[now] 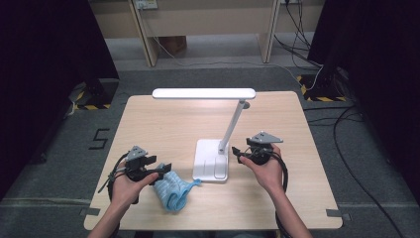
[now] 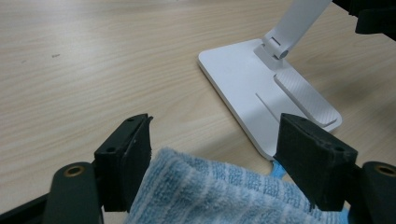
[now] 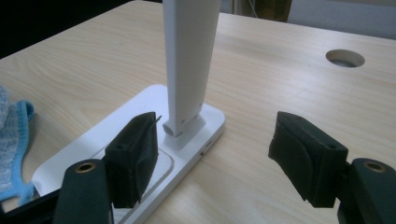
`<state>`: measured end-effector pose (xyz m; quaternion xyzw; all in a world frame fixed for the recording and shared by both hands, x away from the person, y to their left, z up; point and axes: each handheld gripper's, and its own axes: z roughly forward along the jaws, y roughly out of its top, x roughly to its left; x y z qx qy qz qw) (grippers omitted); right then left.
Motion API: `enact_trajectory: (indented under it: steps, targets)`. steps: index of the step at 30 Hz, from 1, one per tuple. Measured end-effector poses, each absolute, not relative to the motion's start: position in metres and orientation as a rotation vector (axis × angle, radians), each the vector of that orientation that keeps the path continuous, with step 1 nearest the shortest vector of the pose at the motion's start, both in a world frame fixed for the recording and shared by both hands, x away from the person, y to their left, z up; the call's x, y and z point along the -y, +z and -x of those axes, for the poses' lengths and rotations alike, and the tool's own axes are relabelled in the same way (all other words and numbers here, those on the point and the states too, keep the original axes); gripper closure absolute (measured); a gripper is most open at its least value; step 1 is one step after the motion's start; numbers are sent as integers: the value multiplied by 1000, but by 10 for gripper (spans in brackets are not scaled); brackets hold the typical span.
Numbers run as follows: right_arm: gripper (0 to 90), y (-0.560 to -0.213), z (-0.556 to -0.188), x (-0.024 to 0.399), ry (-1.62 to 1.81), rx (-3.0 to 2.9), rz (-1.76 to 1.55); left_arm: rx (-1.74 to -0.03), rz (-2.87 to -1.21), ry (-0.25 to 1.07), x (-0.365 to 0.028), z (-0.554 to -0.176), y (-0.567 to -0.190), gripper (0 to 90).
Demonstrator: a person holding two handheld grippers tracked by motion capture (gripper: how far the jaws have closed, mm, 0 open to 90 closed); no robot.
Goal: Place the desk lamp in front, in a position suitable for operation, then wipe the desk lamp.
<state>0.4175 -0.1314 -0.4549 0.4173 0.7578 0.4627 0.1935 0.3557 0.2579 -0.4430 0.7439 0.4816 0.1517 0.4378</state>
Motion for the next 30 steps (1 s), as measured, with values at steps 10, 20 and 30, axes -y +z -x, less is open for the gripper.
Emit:
enact_trajectory:
  steps: [10, 20, 30]
  targets:
    - [316, -462, -414, 123, 1285, -2195, -1157, -1295, -1782, 356, -275, -334, -462, 172]
    - [317, -470, -414, 109, 1290, -2259, -1143, -1362, -1782, 297, -277, -329, -485, 151]
    - [318, -471, -411, 102, 1281, -2276, -1130, -1339, -1800, 292, -282, -345, -498, 149]
